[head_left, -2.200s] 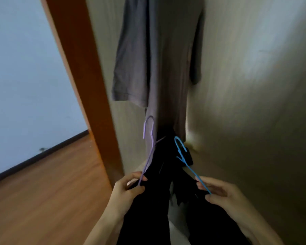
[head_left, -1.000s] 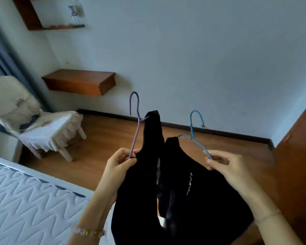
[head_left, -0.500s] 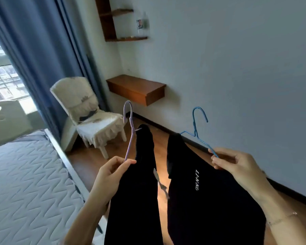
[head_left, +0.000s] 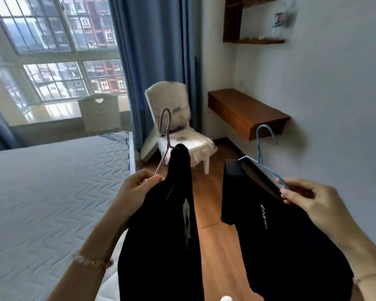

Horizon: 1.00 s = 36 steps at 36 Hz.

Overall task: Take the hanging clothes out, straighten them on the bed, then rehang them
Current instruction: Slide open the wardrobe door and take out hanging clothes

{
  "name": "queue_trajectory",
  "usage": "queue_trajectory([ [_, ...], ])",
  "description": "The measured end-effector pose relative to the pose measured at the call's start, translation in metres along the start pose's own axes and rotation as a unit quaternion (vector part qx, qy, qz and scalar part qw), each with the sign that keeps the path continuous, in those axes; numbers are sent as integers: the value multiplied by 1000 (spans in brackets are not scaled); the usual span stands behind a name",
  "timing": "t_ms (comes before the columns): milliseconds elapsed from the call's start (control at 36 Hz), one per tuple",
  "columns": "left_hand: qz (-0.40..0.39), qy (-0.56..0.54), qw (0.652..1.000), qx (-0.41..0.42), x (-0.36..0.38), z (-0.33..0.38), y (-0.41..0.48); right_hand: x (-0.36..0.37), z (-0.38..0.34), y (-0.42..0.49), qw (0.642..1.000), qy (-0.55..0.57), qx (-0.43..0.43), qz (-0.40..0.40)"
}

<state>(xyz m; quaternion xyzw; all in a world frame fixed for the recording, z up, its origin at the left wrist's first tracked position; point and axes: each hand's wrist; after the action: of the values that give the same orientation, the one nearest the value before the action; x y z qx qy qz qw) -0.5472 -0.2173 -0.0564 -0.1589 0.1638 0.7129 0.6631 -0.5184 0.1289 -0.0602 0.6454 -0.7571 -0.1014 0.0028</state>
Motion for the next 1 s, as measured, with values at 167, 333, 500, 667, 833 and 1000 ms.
queue_trajectory([
  [167,36,59,998,6,5,-15,76,33,27,131,996,-12,-5,-83],
  [333,73,65,995,-5,-14,-11,161,84,16,264,986,-2,-34,-162],
  [500,132,43,990,-26,-35,-7,226,141,14,368,976,29,-62,-209],
  [667,206,43,974,-80,-43,-28,296,219,30,476,954,49,-67,-290],
  [833,259,29,956,-134,-49,-62,381,310,64,592,922,54,-46,-381],
  [1000,314,24,928,-197,-74,-79,482,409,68,712,881,81,-38,-464],
])
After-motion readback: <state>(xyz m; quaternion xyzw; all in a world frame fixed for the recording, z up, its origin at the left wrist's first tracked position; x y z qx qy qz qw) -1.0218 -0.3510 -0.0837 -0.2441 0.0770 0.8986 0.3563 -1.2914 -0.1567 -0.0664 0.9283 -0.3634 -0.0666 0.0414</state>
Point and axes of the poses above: each hand's wrist, its own y-axis towards the middle knuckle, its own x-axis out of the palm, z = x × y, and after that the axes turned 11 degrees about y, right-handed
